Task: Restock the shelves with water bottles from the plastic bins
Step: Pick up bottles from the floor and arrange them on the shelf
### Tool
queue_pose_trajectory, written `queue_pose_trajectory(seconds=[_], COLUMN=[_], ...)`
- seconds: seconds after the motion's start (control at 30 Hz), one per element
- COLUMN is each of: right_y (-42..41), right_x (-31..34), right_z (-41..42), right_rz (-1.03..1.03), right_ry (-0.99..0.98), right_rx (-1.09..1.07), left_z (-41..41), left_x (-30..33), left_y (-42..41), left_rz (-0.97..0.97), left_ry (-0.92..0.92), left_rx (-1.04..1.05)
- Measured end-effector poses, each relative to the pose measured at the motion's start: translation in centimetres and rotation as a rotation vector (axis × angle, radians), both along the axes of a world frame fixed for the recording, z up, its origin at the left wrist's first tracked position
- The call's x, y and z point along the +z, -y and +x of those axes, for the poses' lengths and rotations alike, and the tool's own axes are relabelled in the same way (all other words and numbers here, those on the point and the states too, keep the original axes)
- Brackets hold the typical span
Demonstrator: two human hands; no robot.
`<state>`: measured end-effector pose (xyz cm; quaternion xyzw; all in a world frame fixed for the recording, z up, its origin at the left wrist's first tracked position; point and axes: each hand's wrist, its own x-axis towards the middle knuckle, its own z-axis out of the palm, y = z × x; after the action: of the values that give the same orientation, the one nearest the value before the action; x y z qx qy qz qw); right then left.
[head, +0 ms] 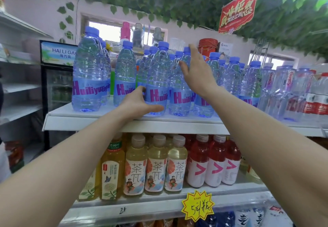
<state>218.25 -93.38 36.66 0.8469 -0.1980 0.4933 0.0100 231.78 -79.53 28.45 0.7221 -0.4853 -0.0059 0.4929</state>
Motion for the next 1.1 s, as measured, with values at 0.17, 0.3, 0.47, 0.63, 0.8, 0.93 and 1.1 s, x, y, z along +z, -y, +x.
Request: queue_pose_trajectory(seconds=[0.17, 0.3, 0.47, 0.63, 0.8, 0.93, 1.1], right_y=[0.1, 0.0, -0.3, -1.1, -2.1, -3.8, -5.7], right_x=[-0.2, -0.2, -0.5, -1.4, -4.5, -8.5, -14.9], right_z=[0.1, 0.0, -0.7, -2.7, -5.7, -8.4, -11.1], right_rz=[0.012, 0.023, 0.018, -0.041, -0.166, -0.199, -0.23], right_ry=[0.005, 0.0, -0.059, -0.111, -0.223, -0.28, -0.365], right_rx=[0.01, 0.015, -0.017, -0.04, -0.086, -0.056, -0.025], left_z=[-0.1, -0.2, -0.8, -2.9, -6.3, -9.1, -11.0], left_x=[0.0, -0.2, -0.2, -0.8, -2.7, -5.2, -10.5], left_y=[-0.1, 0.0, -0.4, -1.3, -3.9, -6.5, -9.9], left_rz=[0.004, -0.005, 0.003, -0.018, -0.037, 0.008, 0.093], left_ry=[-0.006, -0.009, 0.026, 0.281, 0.482, 0.557, 0.632], left_rx=[-0.004, 0.005, 0.069, 0.258, 0.395, 0.463, 0.546])
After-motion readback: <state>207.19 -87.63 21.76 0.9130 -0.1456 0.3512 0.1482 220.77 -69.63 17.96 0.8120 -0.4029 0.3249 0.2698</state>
